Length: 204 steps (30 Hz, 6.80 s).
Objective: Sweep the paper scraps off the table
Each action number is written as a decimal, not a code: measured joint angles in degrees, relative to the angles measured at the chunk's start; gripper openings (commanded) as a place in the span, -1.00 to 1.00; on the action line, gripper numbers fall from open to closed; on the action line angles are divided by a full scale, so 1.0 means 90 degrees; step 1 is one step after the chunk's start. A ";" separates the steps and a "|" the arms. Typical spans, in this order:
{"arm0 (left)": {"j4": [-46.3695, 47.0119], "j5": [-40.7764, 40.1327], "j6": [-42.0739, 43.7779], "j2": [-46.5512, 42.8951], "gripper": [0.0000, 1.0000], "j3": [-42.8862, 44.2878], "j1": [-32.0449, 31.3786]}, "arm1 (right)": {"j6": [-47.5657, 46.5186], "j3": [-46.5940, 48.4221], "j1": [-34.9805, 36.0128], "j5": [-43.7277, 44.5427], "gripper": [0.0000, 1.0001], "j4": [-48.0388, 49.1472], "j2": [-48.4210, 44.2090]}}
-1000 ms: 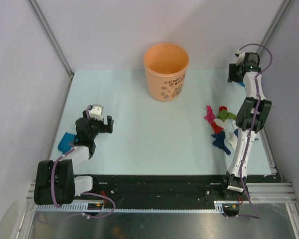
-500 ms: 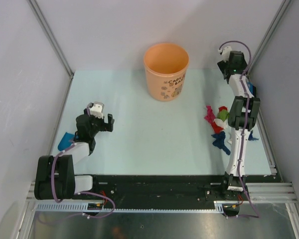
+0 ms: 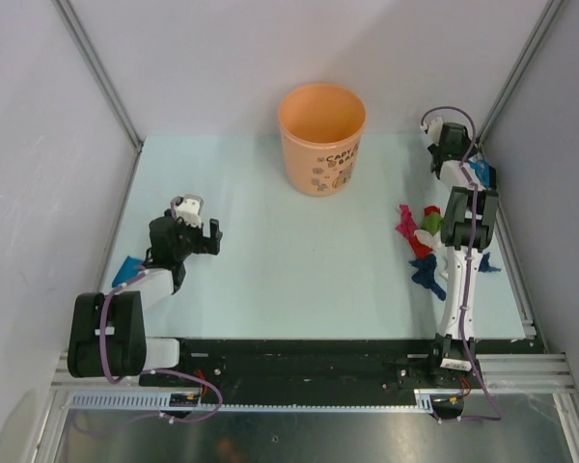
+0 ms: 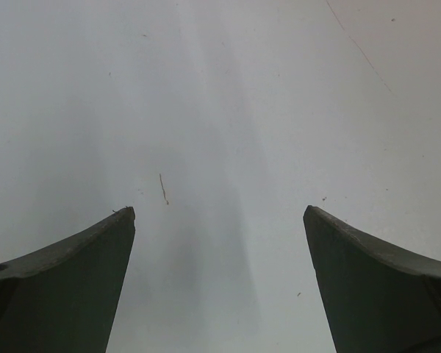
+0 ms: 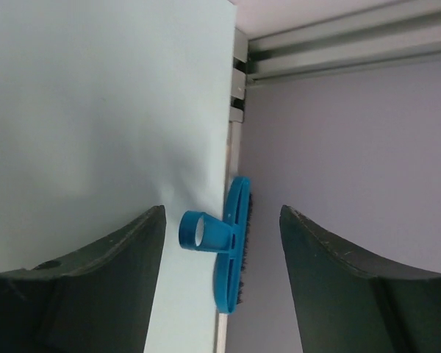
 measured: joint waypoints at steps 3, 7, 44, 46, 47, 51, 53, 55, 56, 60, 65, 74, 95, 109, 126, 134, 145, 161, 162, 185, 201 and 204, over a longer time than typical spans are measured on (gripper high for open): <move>-0.0070 -0.0012 0.0017 0.0051 1.00 0.0049 -0.0005 | -0.0083 0.0000 -0.0117 0.0010 0.24 0.0090 0.0039; -0.0143 -0.0090 0.0049 0.0121 0.99 0.0136 -0.0063 | -0.0121 0.0000 -0.0243 0.0007 0.15 0.0100 0.0058; -0.0437 -0.0503 0.0318 0.0340 1.00 0.0364 -0.0527 | 0.2773 -0.1377 0.0578 -0.2069 -1.00 0.0160 -0.4107; -0.0461 -0.0447 0.0391 0.0345 1.00 0.0369 -0.0527 | 0.3266 -0.1411 0.0724 -0.2392 -1.00 -0.0216 -0.4568; -0.0466 -0.0413 0.0454 0.0345 1.00 0.0372 -0.0532 | 0.3417 -0.1430 0.0814 -0.2446 -1.00 -0.0345 -0.4753; -0.0828 -0.0165 0.0763 0.0231 1.00 0.0435 -0.0563 | 0.3840 -0.1897 0.1501 -0.2186 -1.00 -0.0981 -0.5846; -0.1396 0.0180 0.0947 -0.0095 0.99 0.0600 -0.0576 | 0.3932 -0.2212 0.2013 -0.2140 -1.00 -0.1372 -0.6394; -0.2033 0.0682 0.1098 -0.0481 1.00 0.0954 -0.0590 | 0.4070 -0.2535 0.2603 -0.2329 -1.00 -0.1817 -0.6965; -0.2419 0.0974 0.1178 -0.0702 1.00 0.1241 -0.0612 | 0.4126 -0.2652 0.2820 -0.2514 -1.00 -0.2006 -0.7181; -0.3711 0.2091 0.1532 -0.1664 0.99 0.2438 -0.0896 | 0.4452 -0.3497 0.3308 -0.3869 -1.00 -0.2606 -0.8230; -0.4969 0.3398 0.1712 -0.2280 0.99 0.3633 -0.1503 | 0.4702 -0.4767 0.4070 -0.5423 -1.00 -0.2968 -0.9272; -0.6037 0.3704 0.1736 -0.2096 0.99 0.3912 -0.3356 | 0.5124 -0.5440 0.5289 -0.6734 -1.00 -0.3004 -0.8981; -0.6407 0.3917 0.1916 -0.1715 -1.00 0.3825 -0.3776 | 0.5931 -0.5593 0.5622 -0.7218 0.45 -0.1868 -0.8556; -0.6302 0.4114 0.1654 -0.1717 -1.00 0.3827 -0.3774 | 0.7473 -0.7706 0.5547 -0.6977 -0.38 0.1107 -0.9804; -0.6166 0.0775 0.1547 -0.1727 0.99 0.3849 -0.3774 | 0.7203 -0.7822 0.5717 -0.4954 -1.00 0.0614 -1.0159; -0.6878 -0.2110 0.2161 -0.1649 0.99 0.3283 -0.1637 | 0.6781 -0.7822 0.5969 -0.3869 -1.00 -0.0216 -1.0273; -0.7655 -0.2040 0.4075 -0.1982 1.00 0.1821 0.3009 | 0.6535 -0.7825 0.6079 -0.3412 -1.00 -0.0481 -1.0040; -0.7597 -0.0952 0.6096 -0.0262 0.57 0.1948 0.5469 | 0.6373 -0.8063 0.6101 -0.3303 -1.00 -0.0483 -1.0032; -0.7606 -0.0903 0.6108 -0.0080 0.54 0.1996 0.5469 | 0.6368 -0.8063 0.6098 -0.3293 -1.00 -0.0483 -1.0032; -0.7587 -0.0799 0.5513 -0.0911 -1.00 0.1746 0.2426 | 0.6635 -0.8718 0.4068 -0.0432 -1.00 -0.0743 -1.0622; -0.7730 -0.1297 0.3385 0.1088 -1.00 0.3084 -0.3973 | 0.7788 -0.8995 0.3560 0.2975 -1.00 -0.2341 -0.9962; -0.7737 -0.1440 0.3252 0.1515 -1.00 0.3388 -0.4311 | 0.7815 -0.9010 0.3558 0.3130 -1.00 -0.2395 -0.9789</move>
